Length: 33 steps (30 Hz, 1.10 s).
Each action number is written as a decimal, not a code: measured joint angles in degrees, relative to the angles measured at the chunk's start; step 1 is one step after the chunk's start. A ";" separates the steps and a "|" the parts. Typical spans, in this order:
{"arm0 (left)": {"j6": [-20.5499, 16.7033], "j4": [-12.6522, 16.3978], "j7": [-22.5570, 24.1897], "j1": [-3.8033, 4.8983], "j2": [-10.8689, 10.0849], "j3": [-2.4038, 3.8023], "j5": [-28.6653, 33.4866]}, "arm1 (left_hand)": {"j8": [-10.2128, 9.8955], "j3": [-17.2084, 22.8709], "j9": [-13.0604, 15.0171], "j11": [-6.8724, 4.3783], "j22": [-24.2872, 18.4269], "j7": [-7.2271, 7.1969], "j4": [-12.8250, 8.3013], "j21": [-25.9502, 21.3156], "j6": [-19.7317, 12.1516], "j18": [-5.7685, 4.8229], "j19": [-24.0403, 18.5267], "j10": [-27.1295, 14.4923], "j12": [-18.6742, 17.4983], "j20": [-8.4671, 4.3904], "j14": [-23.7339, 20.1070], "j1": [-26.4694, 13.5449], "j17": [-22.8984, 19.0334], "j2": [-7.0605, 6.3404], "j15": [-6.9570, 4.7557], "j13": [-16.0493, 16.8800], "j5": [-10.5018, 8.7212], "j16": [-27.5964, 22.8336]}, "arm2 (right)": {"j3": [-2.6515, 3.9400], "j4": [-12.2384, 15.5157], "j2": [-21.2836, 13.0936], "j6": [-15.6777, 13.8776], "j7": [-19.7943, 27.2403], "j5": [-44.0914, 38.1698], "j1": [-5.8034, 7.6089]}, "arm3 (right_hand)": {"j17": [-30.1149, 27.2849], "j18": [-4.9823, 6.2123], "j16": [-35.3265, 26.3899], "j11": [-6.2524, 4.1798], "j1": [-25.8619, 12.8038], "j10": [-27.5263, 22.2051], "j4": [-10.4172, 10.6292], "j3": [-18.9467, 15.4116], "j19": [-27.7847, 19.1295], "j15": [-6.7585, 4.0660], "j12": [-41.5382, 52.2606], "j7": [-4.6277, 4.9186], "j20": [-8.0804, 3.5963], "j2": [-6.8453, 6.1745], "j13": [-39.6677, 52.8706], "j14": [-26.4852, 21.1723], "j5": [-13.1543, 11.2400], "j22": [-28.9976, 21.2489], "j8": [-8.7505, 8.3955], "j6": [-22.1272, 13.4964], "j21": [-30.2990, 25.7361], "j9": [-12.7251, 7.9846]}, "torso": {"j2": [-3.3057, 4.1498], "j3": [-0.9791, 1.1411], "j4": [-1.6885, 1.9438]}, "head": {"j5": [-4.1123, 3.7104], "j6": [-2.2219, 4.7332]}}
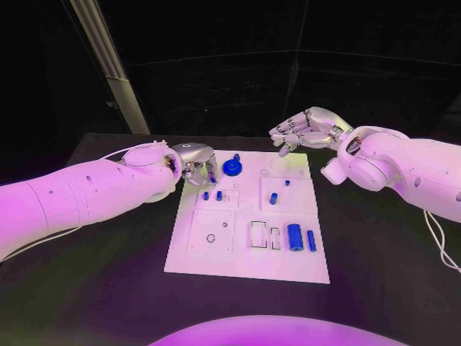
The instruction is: Assemble the parts on the task board
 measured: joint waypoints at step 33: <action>0.04 -0.29 0.93 -0.01 0.18 -0.03 0.74 | -0.21 0.24 0.03 0.02 0.20 -0.21 0.07 0.37 0.20 0.00 0.21 0.40 -0.23 0.20 -0.01 -0.14 0.00 0.14 0.00 0.00 0.00 0.00 | 0.00 0.08 -0.17 -0.02 0.04 -0.01 0.00 | 0.01 0.00 0.00 0.00 0.00 0.00 0.00 0.00 0.00 0.00 0.00 0.00 0.00 0.00 0.00 0.00 0.00 0.00 0.00 0.00 0.00 0.00 | 0.00 0.02 0.01 | 0.01 -0.12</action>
